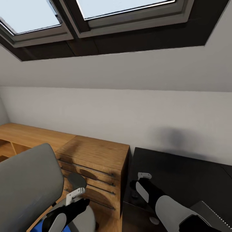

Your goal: In the bedroom, organize the workspace by keeping the computer under the desk, ensuring the monitor is on the desk, placing the keyboard on the desk next to the monitor, placing the mouse on the desk next to the keyboard, moving the folder from the swivel chair onto the desk next to the mouse, stacking the notebook on top of the folder with the pen on top of the notebook, and positioning the swivel chair next to the desk.

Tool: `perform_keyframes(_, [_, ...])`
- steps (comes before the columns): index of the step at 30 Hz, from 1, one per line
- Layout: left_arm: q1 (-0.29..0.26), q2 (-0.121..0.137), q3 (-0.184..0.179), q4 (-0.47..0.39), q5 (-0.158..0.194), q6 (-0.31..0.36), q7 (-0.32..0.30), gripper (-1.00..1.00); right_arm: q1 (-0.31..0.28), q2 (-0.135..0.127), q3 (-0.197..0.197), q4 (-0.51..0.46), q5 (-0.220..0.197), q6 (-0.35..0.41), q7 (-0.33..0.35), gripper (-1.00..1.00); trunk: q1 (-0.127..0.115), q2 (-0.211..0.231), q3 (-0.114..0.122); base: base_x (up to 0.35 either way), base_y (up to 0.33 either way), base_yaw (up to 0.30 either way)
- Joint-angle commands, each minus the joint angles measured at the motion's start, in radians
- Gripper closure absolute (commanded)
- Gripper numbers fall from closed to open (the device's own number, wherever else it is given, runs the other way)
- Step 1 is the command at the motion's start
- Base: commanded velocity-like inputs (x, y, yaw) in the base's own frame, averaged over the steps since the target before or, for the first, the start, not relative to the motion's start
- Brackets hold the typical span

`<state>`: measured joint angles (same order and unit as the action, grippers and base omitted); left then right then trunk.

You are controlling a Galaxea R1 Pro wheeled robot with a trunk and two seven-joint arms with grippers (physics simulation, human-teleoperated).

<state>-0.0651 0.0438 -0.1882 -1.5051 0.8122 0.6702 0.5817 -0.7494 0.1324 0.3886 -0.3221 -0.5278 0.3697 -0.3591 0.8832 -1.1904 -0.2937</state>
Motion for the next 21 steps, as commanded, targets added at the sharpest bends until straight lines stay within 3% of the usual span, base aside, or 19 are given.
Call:
perform_keyframes(1, [-0.001,0.001,-0.002,-0.001,0.01,0.0,0.01,-1.0,-0.001,0.0,0.009,-0.002,-0.009,0.005,-0.007,-1.0,0.0,-0.001,-0.001,0.0,0.0,0.0])
perform_keyframes(21, [-0.001,0.002,0.0,-0.001,0.01,0.0,0.01,-1.0,-0.001,0.005,0.013,0.001,-0.008,0.005,-0.009,-1.0,0.0,-0.001,-0.001,0.0,0.0,0.0])
